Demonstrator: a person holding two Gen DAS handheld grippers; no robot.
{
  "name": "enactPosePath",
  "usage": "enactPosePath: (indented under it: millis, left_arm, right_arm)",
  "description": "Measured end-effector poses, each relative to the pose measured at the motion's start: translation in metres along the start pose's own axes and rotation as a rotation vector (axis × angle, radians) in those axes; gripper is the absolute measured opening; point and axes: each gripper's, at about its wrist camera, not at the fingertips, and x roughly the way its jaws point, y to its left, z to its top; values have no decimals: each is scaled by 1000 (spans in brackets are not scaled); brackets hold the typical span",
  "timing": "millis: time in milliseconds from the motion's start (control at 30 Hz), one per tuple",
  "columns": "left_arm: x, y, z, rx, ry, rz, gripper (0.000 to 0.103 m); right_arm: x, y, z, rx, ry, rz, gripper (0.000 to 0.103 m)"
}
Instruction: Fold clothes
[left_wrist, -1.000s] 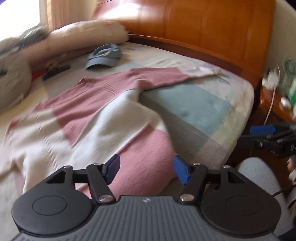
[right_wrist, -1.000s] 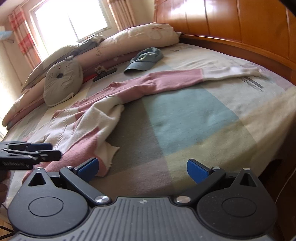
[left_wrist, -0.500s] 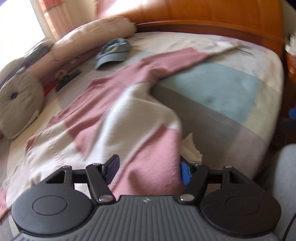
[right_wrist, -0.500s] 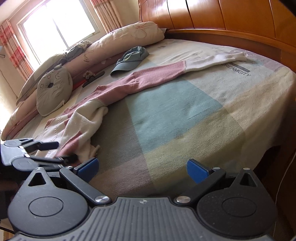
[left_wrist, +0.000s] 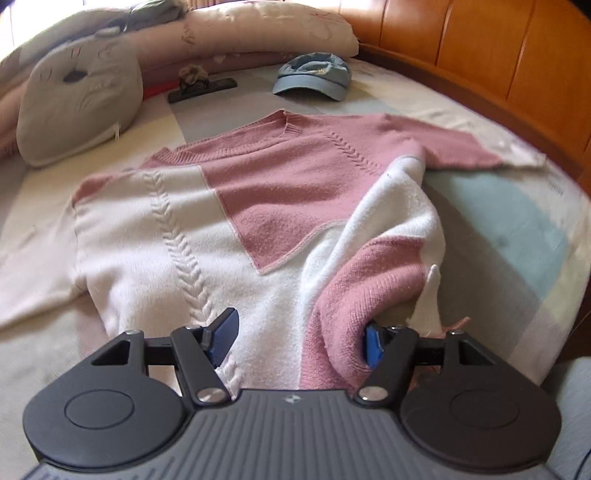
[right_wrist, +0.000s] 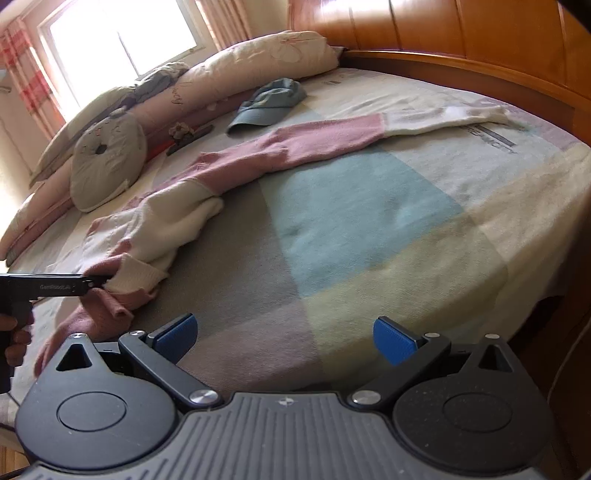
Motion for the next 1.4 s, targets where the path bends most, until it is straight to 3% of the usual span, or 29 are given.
enactPosePath:
  millis: [67, 233, 367, 467, 667, 733, 1000, 1100, 1167, 1267, 1400]
  left_arm:
    - [-1, 3, -2, 0, -9, -22, 69]
    - [-1, 10, -6, -4, -17, -72, 69]
    - [1, 22, -10, -10, -34, -91, 69]
    - [-2, 38, -9, -33, -49, -78, 66]
    - [-8, 47, 4, -38, -27, -112, 67]
    - [-12, 34, 10, 31, -26, -89, 65]
    - [-37, -25, 37, 204, -76, -121, 65]
    - [-46, -54, 46, 249, -96, -192, 66]
    - [-47, -72, 49, 258, -67, -277, 70]
    - [-30, -95, 47, 266, 54, -358, 70]
    - [6, -98, 41, 244, 167, -221, 69]
  right_arm:
    - [3, 6, 3, -4, 1, 67, 103]
    - [34, 23, 16, 69, 82, 349, 103]
    - [71, 44, 20, 91, 157, 453, 103]
    - [92, 58, 19, 89, 212, 439, 103]
    - [92, 75, 16, 3, 207, 383, 103]
    - [85, 74, 15, -9, 186, 362, 103]
    - [59, 65, 14, -50, 102, 303, 103]
    - [52, 62, 12, -64, 81, 292, 103]
    - [48, 59, 11, -68, 70, 284, 103]
    - [44, 51, 9, -60, 60, 280, 103]
    - [39, 41, 8, -38, 48, 275, 103]
